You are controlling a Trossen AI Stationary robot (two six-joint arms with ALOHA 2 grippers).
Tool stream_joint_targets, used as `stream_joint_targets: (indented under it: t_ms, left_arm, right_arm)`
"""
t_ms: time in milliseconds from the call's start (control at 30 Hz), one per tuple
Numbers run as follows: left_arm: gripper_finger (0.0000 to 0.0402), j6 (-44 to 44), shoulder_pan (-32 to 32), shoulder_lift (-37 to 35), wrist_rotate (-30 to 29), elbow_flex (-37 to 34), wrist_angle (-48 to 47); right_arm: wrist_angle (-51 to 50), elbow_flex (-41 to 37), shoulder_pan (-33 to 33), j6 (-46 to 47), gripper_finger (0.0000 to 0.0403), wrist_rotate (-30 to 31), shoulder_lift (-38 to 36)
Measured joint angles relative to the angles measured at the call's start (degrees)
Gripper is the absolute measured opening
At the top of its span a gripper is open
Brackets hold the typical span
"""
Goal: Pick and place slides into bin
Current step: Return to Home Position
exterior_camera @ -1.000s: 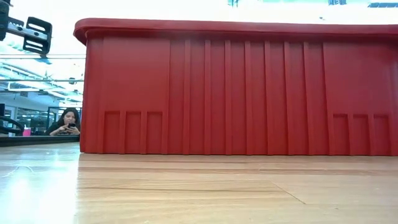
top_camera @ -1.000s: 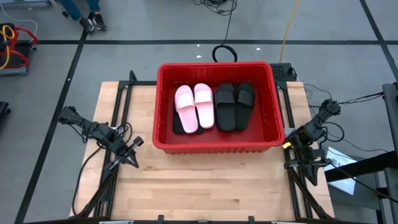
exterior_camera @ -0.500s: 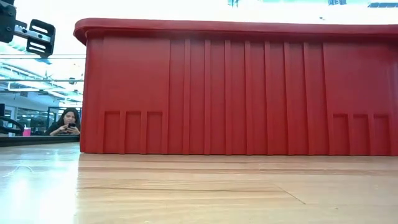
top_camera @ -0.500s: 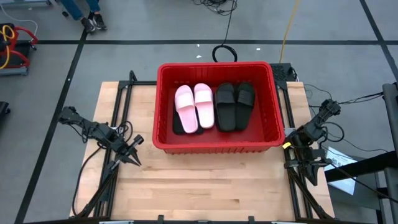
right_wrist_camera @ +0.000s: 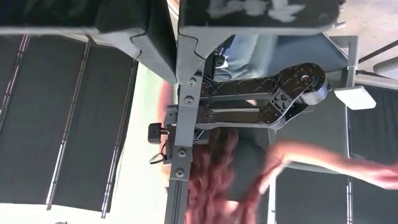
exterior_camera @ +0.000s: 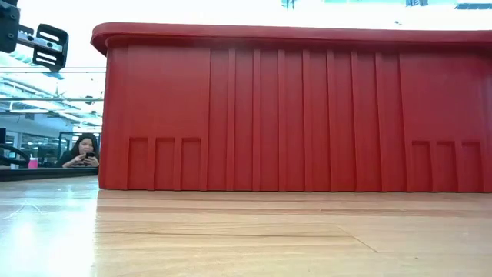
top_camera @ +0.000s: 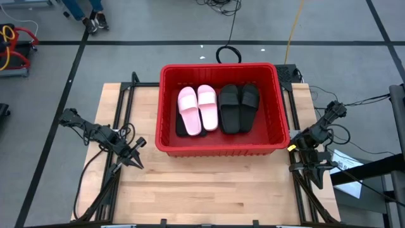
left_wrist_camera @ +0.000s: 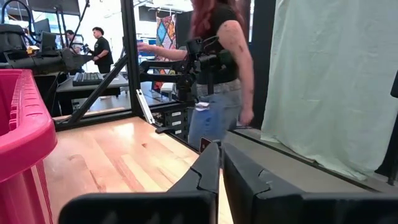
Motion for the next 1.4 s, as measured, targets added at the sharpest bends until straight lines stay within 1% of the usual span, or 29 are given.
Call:
stream_joint_targets:
  t_ms: [200, 600, 900, 1033, 1400]
  left_arm:
    - [0.0027, 0.0, 0.0, 0.0, 0.0, 0.0, 0.0]
    - [0.0001, 0.0, 0.0, 0.0, 0.0, 0.0, 0.0]
    - [0.0025, 0.0, 0.0, 0.0, 0.0, 0.0, 0.1]
    - [0.0028, 0.0, 0.0, 0.0, 0.0, 0.0, 0.1]
    - [0.0003, 0.0, 0.0, 0.0, 0.0, 0.0, 0.1]
  right_arm:
    - [0.0, 0.0, 0.0, 0.0, 0.0000, 0.0, 0.0]
    - [0.0, 0.0, 0.0, 0.0, 0.0000, 0.0, 0.0]
    - [0.0, 0.0, 0.0, 0.0, 0.0000, 0.0, 0.0]
    - [0.0, 0.0, 0.0, 0.0, 0.0000, 0.0, 0.0]
    - [0.0, 0.0, 0.0, 0.0, 0.0000, 0.0, 0.0]
